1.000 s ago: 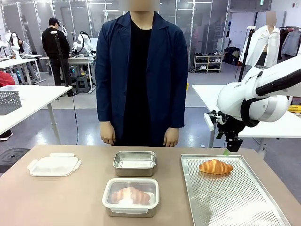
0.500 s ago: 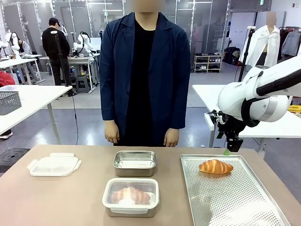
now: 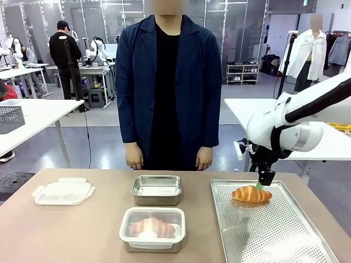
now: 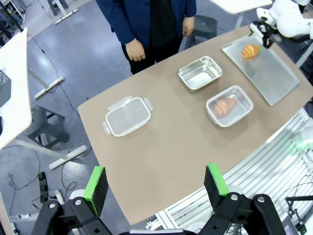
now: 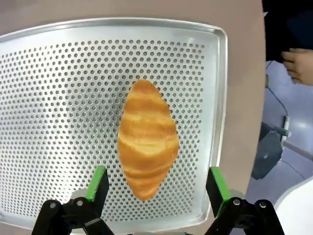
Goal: Place the bread into the airtight container.
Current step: Pick up a Butter Roll and place it into an empty Airtight Container.
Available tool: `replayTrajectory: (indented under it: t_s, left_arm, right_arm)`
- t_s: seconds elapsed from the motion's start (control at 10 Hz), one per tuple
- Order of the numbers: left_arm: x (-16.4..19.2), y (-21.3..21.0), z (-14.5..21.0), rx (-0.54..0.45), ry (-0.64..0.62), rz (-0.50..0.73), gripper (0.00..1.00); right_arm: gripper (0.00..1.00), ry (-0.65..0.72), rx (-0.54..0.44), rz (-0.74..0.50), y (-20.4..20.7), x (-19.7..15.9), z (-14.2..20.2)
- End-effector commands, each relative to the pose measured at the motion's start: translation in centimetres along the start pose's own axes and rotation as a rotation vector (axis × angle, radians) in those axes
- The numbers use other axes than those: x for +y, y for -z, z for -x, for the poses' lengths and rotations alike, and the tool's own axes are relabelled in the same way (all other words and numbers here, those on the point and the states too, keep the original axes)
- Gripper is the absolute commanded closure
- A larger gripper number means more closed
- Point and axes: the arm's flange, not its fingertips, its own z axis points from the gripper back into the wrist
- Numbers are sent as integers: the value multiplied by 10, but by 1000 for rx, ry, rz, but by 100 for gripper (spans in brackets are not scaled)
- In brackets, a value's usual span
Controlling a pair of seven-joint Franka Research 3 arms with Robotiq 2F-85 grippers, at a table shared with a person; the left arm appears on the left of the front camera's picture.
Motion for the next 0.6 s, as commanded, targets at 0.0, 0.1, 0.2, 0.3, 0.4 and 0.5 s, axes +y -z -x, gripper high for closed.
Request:
replayTrajectory:
  t_s: [0.0,0.1,0.2,0.3,0.4,0.5]
  left_arm:
    - [1,-2,-2,-3,2,1,0]
    - [1,-2,-2,-3,2,1,0]
    - [1,-2,-2,-3,2,1,0]
    - [1,-2,-2,-3,2,1,0]
    - [1,-2,-2,-3,2,1,0]
    - [1,-2,-2,-3,2,1,0]
  right_arm:
    - [0,35,39,-1,12,-11,-6]
    - [0,42,42,-10,22,-12,-6]
    - [0,43,41,-28,29,-13,-6]
    - [0,45,43,-40,36,-13,-7]
    - [0,45,58,-60,44,-14,-8]
    - [0,48,59,-93,50,-14,-8]
